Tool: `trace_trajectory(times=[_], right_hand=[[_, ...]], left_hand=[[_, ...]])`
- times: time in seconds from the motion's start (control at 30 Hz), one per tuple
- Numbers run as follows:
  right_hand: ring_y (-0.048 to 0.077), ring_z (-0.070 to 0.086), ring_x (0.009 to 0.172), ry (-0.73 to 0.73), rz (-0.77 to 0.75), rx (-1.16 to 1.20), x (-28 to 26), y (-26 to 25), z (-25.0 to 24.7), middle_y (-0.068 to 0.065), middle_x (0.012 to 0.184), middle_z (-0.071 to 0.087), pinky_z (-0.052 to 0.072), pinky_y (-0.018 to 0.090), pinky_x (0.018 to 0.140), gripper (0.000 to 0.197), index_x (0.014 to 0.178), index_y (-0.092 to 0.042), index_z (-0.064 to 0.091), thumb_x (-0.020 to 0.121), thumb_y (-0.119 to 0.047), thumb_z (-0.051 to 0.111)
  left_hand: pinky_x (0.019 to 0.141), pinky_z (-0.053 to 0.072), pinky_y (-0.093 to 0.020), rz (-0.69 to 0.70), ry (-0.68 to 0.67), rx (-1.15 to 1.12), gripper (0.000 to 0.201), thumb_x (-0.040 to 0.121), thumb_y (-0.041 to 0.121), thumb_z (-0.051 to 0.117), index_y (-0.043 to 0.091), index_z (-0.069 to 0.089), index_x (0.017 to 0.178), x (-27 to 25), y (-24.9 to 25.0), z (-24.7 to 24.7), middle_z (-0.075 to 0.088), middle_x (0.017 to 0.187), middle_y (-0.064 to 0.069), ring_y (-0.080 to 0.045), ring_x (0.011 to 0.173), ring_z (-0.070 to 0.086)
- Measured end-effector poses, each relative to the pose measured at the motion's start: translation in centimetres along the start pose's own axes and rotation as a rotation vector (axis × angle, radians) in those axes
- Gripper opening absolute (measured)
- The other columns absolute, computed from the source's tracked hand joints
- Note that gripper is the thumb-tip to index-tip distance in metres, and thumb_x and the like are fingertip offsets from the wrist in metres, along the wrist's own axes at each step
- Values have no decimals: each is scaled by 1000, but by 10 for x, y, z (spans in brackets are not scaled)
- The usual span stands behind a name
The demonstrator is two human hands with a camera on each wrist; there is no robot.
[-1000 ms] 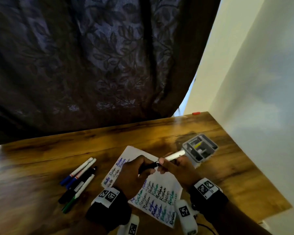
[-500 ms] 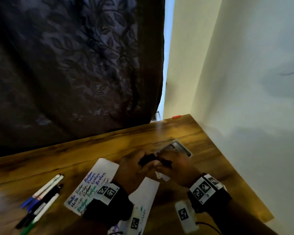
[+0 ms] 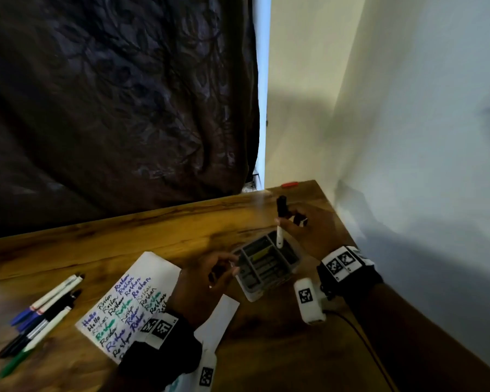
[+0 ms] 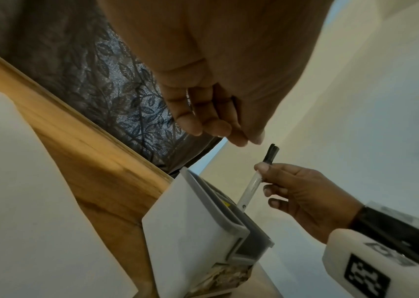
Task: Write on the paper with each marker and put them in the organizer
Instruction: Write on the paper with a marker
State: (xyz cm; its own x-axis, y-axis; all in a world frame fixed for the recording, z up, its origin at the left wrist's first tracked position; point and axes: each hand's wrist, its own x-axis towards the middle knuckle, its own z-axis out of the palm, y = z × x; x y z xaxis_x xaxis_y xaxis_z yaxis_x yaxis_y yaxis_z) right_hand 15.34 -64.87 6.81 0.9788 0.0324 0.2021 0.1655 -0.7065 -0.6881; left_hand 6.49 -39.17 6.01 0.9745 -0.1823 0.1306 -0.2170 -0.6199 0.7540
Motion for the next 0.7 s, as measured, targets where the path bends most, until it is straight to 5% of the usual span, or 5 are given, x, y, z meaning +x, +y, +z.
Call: trace_trajectory(times=[0.3,0.43,0.53,0.7], right_hand=[[-8,51,68,-147,34,-66,-1,22,24,-19,86,64,33,13,59,19,89,-27,72,82,-45,70],[-10,51,70,-133,37,-23,-2,20,22,-18,84,67,34,11,62,26,106,-29,68,83,-41,71],[-6,51,74,-62,39,-3,-3,16,20,-19,84,66,37,16,67,31,110,-33,64,82,-44,71],[2,50,70,60,-99,-52,-8,-27,23,-20,80,57,37,26,68,14,95,-31,63,84,-36,70]], left_hand=[[66,45,-9,-27,41,45,17,91,28,66,35,65,107,-6,0,1,67,85,20,-1,82,61],[66,44,-6,-35,57,25,18,90,27,67,39,63,103,-10,2,-1,66,81,27,3,81,61],[67,43,-6,-47,58,17,18,90,29,67,42,61,100,-13,-2,-8,65,80,28,5,82,60],[65,44,-9,-110,82,11,13,91,36,64,37,66,104,-22,-32,-27,68,84,20,1,82,62]])
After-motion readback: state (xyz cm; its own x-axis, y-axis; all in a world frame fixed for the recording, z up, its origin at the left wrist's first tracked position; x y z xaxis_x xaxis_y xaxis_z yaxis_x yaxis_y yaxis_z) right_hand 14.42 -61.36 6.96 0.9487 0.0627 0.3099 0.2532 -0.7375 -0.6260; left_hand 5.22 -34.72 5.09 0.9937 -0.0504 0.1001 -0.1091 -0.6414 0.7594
